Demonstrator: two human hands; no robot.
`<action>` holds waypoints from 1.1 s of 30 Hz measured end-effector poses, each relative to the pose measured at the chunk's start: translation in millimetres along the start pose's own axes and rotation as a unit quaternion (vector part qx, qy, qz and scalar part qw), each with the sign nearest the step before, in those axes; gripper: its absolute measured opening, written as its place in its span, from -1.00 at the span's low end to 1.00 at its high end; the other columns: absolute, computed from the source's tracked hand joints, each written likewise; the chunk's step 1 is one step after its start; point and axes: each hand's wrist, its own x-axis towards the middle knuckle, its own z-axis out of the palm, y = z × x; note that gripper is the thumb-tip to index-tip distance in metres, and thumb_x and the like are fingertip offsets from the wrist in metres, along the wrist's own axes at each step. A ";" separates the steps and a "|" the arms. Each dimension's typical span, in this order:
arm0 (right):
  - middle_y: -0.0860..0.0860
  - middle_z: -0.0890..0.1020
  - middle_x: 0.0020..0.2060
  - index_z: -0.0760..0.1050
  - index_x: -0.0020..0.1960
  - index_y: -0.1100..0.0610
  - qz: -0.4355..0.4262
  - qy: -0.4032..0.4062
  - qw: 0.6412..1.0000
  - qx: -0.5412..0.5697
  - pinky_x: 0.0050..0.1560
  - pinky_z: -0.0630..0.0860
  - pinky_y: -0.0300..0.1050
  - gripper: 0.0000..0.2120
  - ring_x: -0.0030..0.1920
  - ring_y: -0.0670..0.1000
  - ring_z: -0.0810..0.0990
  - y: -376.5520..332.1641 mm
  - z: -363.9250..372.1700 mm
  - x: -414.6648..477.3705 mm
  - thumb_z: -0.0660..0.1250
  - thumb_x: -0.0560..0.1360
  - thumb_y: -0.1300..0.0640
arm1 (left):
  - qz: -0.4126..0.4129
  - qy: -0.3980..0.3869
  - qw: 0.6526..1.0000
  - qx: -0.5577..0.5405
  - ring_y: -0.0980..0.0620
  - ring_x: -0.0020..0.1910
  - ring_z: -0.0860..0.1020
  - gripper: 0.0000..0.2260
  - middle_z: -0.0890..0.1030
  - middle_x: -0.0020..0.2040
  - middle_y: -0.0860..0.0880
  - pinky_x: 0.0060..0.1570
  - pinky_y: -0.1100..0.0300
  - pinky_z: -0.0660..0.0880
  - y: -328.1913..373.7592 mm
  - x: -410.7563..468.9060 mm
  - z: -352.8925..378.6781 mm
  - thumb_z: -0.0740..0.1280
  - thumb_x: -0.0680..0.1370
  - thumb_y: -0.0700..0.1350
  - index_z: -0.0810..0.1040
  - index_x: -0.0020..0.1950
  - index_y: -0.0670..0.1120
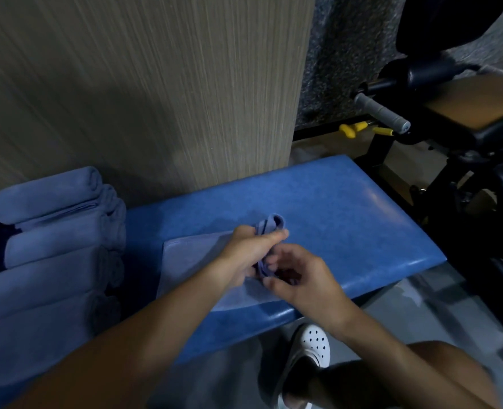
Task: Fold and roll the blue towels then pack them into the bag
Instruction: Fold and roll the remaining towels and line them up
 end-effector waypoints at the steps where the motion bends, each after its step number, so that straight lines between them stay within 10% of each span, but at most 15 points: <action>1: 0.06 0.64 -0.13 0.54 0.05 0.16 0.001 -0.002 1.000 0.024 -0.01 0.52 -0.30 -0.76 -0.11 -0.10 0.62 -1.5 1.6 -2.1 0.41 0.44 0.40 | 0.009 0.028 1.000 0.006 -0.01 -0.43 0.53 -0.84 0.53 -0.38 -0.09 -0.34 0.17 0.52 -2.8 3.7 -0.8 0.42 0.51 -0.06 0.55 -0.13 -0.13; 5: -0.05 0.61 -0.11 0.52 -0.06 0.01 -0.017 0.114 0.985 -0.131 -0.07 0.47 -0.31 -0.86 -0.15 -0.17 0.56 9.9 2.5 -1.6 0.36 0.51 0.24 | 0.015 0.092 0.995 -0.016 -0.15 -0.14 0.65 -0.86 0.66 -0.13 -0.24 -0.10 -0.03 0.63 -13.2 15.6 -8.9 0.33 0.58 -0.20 0.59 -0.08 -0.27; 9: -0.06 0.51 -0.06 0.61 0.00 0.06 -0.079 0.028 0.966 -0.244 0.07 0.40 -0.23 -0.77 0.00 -0.10 0.49 23.9 3.4 -6.7 0.20 0.58 0.02 | 0.077 0.140 0.984 0.085 -0.05 -0.28 0.52 -0.86 0.52 -0.29 -0.14 -0.35 0.24 0.42 -20.0 20.2 -15.2 0.28 0.56 -0.25 0.48 -0.19 -0.22; 13: -0.03 0.43 0.05 0.56 0.17 0.00 -0.119 0.000 0.931 -0.346 0.12 0.44 -0.07 -0.68 0.05 0.05 0.42 34.7 11.7 -12.4 0.11 0.57 -0.03 | 0.217 0.180 0.929 0.240 -0.06 0.08 0.52 -0.59 0.52 0.14 -0.13 0.02 0.24 0.44 -30.0 16.7 -21.2 0.34 0.54 -0.23 0.36 0.37 -0.13; 20: 0.03 0.44 0.13 0.44 0.30 -0.02 -0.127 -0.008 0.847 -0.517 -0.10 0.53 -0.01 -0.57 0.01 0.10 0.49 35.9 21.0 -20.7 0.10 0.50 -0.11 | 0.473 0.103 0.671 0.562 -0.03 0.52 0.21 -0.62 0.32 0.52 -0.04 0.45 0.05 0.13 -56.9 19.9 -44.7 0.20 0.55 -0.16 0.49 0.37 -0.10; 25: -0.02 0.45 0.17 0.39 0.33 -0.08 0.003 0.095 0.921 -0.379 0.16 0.31 0.03 -0.63 0.20 0.07 0.39 25.3 17.5 -12.0 0.08 0.59 -0.15 | 0.363 0.064 0.687 0.626 0.07 0.58 -0.08 -0.41 0.01 0.61 0.02 0.54 0.00 -0.04 -70.4 21.9 -53.3 -0.18 0.59 0.14 0.09 0.59 -0.02; 33: -0.09 0.61 -0.09 0.41 -0.02 -0.05 0.137 0.081 0.902 -0.401 0.03 0.22 -0.04 -0.51 0.08 0.04 0.55 27.6 23.3 1.1 0.21 0.38 -0.45 | 0.349 0.004 0.669 0.656 0.19 0.53 -0.30 -0.20 -0.25 0.58 0.07 0.53 0.09 -0.22 -74.2 17.3 -77.2 -0.17 0.49 0.41 -0.19 0.59 -0.03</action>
